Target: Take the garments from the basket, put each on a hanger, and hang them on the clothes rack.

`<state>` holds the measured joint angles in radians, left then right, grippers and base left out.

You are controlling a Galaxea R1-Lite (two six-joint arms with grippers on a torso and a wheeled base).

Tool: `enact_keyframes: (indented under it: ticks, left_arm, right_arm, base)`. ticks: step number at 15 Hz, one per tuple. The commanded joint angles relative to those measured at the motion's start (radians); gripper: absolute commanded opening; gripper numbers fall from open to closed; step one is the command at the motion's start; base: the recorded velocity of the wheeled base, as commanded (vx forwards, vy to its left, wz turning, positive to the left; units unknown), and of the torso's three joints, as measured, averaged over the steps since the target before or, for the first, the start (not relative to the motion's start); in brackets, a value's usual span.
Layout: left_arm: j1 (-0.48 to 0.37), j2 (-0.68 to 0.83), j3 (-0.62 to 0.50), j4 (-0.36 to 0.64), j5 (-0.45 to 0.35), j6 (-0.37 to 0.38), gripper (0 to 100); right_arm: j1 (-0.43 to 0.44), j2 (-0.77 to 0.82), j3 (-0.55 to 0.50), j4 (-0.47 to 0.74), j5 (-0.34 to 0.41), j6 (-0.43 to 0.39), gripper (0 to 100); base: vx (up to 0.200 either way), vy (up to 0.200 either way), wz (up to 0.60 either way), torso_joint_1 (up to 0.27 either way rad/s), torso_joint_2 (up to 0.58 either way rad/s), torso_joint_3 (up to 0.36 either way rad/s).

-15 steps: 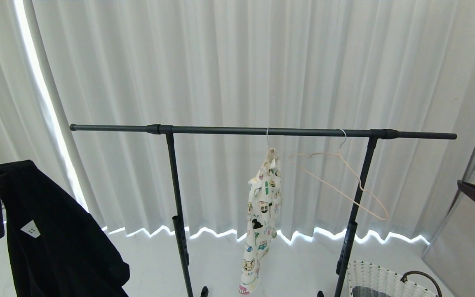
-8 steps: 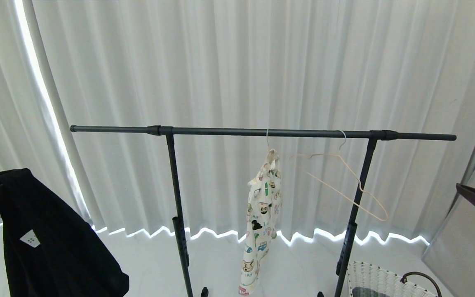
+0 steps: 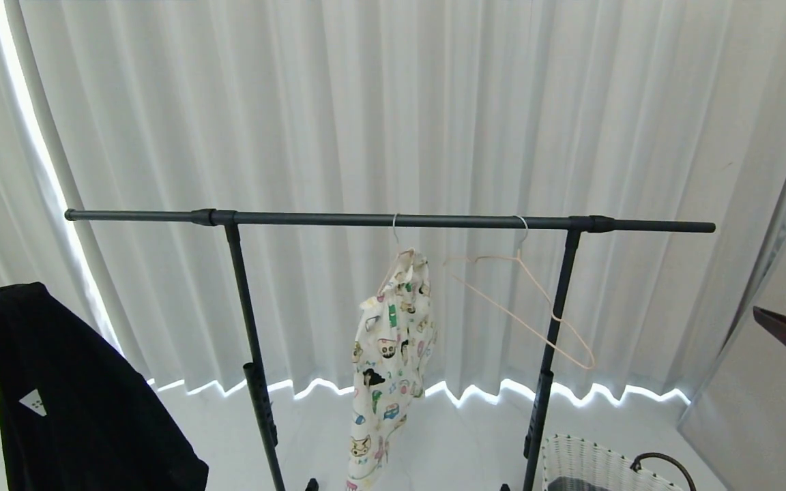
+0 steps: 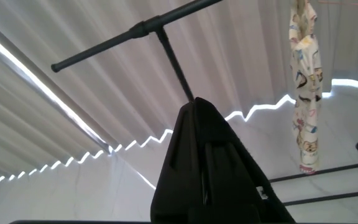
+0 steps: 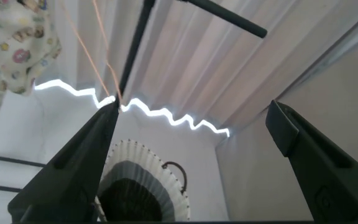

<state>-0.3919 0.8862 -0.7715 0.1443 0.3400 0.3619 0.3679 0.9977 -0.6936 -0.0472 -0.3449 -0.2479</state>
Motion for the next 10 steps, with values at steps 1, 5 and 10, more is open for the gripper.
enact_keyframes:
  ticks: [1,5,10]
  left_arm:
    - [0.001,0.002,0.001,0.0,0.001,-0.004,0]
    - [0.001,0.005,0.003,0.0,0.001,-0.008,0]
    - [0.002,0.005,0.003,0.0,0.001,-0.004,0]
  right_arm:
    - [0.0,0.002,0.0,0.0,0.001,-0.001,100]
    - [0.0,0.004,0.003,0.001,0.029,-0.001,100]
    - [0.0,0.002,0.028,0.0,0.047,-0.002,100]
  base:
    - [0.0,-0.2,0.0,0.007,0.0,0.002]
    - [0.0,0.0,0.0,0.0,0.0,0.0]
    - [0.08,0.0,0.0,0.002,0.0,-0.001]
